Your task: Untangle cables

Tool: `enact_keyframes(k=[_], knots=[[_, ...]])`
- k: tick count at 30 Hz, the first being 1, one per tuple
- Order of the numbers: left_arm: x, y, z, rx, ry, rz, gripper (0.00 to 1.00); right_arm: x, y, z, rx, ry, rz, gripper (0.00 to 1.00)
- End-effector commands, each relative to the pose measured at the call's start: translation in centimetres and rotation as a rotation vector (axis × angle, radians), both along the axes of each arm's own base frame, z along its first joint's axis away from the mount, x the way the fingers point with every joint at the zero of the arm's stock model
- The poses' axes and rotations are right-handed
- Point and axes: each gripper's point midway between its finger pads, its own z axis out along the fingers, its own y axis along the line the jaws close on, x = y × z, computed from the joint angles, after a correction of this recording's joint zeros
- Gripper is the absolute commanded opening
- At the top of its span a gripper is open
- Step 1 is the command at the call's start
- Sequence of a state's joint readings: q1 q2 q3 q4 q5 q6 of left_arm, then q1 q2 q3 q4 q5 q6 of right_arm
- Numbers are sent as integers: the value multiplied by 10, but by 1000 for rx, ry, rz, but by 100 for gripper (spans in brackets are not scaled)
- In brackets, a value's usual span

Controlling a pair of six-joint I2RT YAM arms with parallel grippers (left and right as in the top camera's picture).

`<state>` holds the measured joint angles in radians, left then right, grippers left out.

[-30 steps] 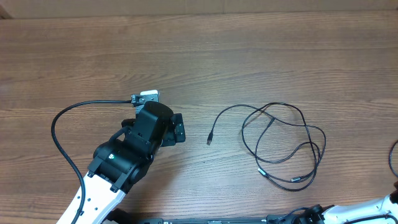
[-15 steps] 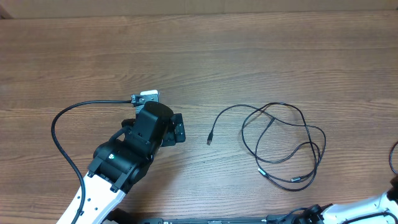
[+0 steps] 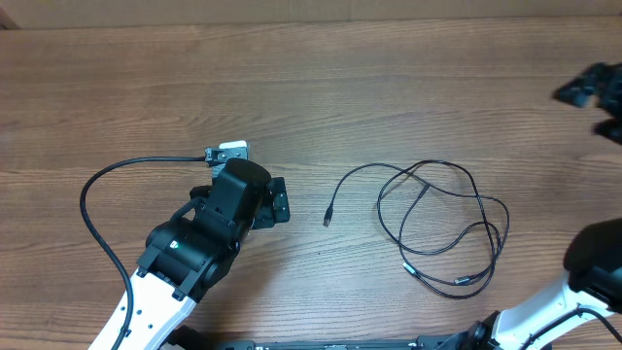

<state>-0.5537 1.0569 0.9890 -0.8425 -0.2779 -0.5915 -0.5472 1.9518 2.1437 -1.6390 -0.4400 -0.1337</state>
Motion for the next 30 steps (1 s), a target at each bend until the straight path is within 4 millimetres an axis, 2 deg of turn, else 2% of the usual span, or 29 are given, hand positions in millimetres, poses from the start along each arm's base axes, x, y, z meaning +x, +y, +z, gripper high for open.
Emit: enact_keyframes(k=[1, 5, 12, 13, 17, 26, 30], knots=[[3, 3, 3, 21, -13, 0, 100, 4, 30, -23, -40, 55, 118, 100], [3, 3, 3, 21, -13, 0, 100, 5, 59, -57, -69, 134, 206, 100], [3, 3, 3, 21, -13, 0, 100, -9, 91, -106, -64, 240, 296, 100], [3, 3, 3, 22, -13, 0, 100, -14, 98, -120, -56, 263, 313, 100], [3, 3, 3, 21, -13, 0, 100, -20, 105, -146, -48, 284, 329, 100], [3, 3, 3, 21, -13, 0, 100, -41, 124, -167, 57, 336, 335, 100], [3, 3, 3, 21, -13, 0, 100, -50, 130, -179, 89, 354, 334, 95]])
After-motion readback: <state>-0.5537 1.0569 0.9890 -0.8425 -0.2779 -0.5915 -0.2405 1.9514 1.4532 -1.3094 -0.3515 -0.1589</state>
